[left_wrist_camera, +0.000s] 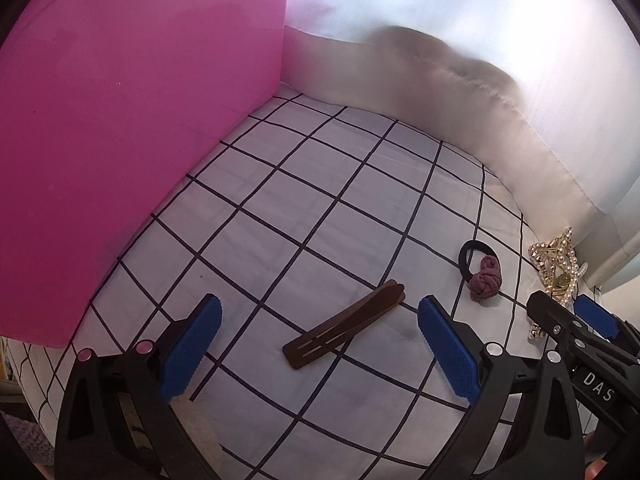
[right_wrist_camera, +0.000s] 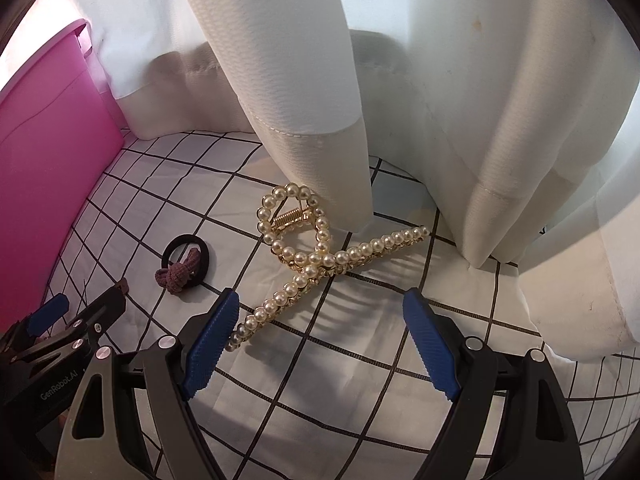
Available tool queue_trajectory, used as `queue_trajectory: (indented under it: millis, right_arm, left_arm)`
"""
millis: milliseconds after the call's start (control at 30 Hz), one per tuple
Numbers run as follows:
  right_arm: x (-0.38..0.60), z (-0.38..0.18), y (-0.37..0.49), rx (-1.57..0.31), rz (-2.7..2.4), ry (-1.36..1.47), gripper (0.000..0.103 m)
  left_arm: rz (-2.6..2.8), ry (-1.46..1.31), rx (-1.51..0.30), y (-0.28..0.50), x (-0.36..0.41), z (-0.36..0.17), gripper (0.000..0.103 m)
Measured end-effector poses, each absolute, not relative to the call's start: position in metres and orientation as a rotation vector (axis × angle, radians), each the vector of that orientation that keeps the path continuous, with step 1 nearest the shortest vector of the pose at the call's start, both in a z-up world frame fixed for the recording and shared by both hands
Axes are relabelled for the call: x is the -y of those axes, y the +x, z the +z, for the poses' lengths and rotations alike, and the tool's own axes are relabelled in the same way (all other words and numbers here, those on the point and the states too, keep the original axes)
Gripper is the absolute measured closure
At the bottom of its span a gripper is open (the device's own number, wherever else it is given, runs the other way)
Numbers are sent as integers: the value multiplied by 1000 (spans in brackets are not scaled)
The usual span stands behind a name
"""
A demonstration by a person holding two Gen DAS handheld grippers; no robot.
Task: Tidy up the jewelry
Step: 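Close the left tool on the brown hair clip while the right tool grasps the pearl claw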
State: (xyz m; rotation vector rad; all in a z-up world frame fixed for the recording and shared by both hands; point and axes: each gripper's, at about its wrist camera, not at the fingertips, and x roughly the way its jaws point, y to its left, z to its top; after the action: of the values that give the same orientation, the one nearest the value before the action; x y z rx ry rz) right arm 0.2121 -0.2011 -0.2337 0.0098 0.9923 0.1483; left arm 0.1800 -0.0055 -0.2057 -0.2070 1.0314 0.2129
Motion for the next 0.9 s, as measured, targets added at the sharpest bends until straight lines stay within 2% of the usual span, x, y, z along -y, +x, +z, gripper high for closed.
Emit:
queue_trajectory:
  millis: [200,700,900]
  right_arm:
    - [196,-239,213,-952,124,-66,22]
    - [199,-242,211,-912,112,-51,19]
    - [199,-243,205,-904,122,-51,20]
  left_arm:
    - [210,-160,-987,178,11,-211,7]
    - [186,-122,-956,178,25,-211,10]
    - [182,-114,-933,164,21,-204,30]
